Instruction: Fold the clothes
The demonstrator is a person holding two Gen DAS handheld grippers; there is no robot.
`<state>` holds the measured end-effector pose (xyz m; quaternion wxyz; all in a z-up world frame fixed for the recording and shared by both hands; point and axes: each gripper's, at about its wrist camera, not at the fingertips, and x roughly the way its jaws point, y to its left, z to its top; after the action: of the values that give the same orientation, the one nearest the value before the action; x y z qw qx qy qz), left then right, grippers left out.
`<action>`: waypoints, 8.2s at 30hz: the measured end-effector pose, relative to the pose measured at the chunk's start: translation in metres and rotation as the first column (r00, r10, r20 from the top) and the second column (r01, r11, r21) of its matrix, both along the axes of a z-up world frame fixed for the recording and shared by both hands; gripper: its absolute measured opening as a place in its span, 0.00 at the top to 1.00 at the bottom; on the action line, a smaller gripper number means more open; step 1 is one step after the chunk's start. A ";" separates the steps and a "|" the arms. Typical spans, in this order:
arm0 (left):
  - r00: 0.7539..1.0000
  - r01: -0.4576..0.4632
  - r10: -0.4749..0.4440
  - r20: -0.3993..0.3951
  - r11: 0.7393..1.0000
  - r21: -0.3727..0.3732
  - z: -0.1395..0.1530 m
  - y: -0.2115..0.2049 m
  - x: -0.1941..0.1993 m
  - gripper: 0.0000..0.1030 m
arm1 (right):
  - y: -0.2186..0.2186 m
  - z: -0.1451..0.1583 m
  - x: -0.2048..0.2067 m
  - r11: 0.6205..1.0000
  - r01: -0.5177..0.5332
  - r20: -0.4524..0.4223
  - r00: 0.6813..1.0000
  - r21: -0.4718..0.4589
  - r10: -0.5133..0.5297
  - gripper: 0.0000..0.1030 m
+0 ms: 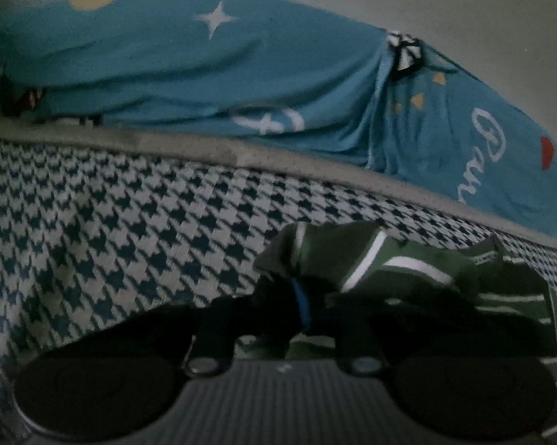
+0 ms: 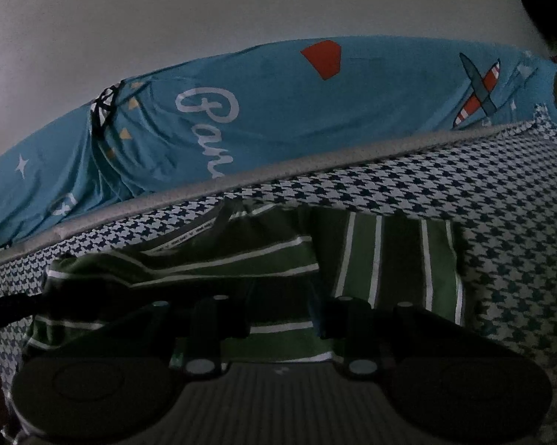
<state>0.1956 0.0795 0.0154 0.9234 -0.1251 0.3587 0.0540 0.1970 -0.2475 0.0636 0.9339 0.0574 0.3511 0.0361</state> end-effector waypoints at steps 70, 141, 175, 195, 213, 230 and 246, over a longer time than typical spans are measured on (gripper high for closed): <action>0.996 -0.074 0.080 0.038 0.988 -0.135 0.008 0.057 -0.048 0.91 | 0.119 -0.023 -0.024 0.866 -0.489 -0.006 0.870 0.103 0.492 0.71; 0.993 0.120 -0.120 0.018 0.962 -0.246 0.014 0.027 -0.100 0.46 | 0.140 -0.052 0.016 0.785 -0.593 -0.127 0.777 0.180 0.617 0.64; 0.994 0.101 -0.108 -0.029 0.976 -0.192 -0.005 0.010 -0.075 0.24 | 0.179 -0.046 0.053 0.784 -0.613 0.073 0.781 -0.099 0.620 0.64; 0.994 0.106 -0.107 -0.008 0.988 -0.113 -0.002 0.000 -0.076 0.24 | 0.189 -0.040 0.078 0.857 -0.515 0.055 0.855 -0.023 0.515 0.92; 1.000 0.020 -0.021 0.017 0.998 0.061 -0.013 -0.008 -0.062 0.23 | 0.172 -0.019 0.122 0.770 -0.569 0.247 0.821 0.289 0.514 0.82; 0.999 -0.031 0.030 0.029 0.999 0.041 -0.014 0.000 -0.068 0.22 | 0.049 -0.031 0.154 0.911 -0.397 0.112 0.916 0.107 0.386 0.82; 1.000 -0.023 0.022 0.022 0.999 0.044 -0.019 -0.007 -0.062 0.22 | 0.048 -0.070 0.151 0.883 -0.469 0.091 0.880 0.004 0.467 0.59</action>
<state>0.1338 0.0723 -0.0036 0.9291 -0.1090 0.3463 0.0709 0.3476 -0.1990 -0.0067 0.9111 -0.0186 0.3130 0.2676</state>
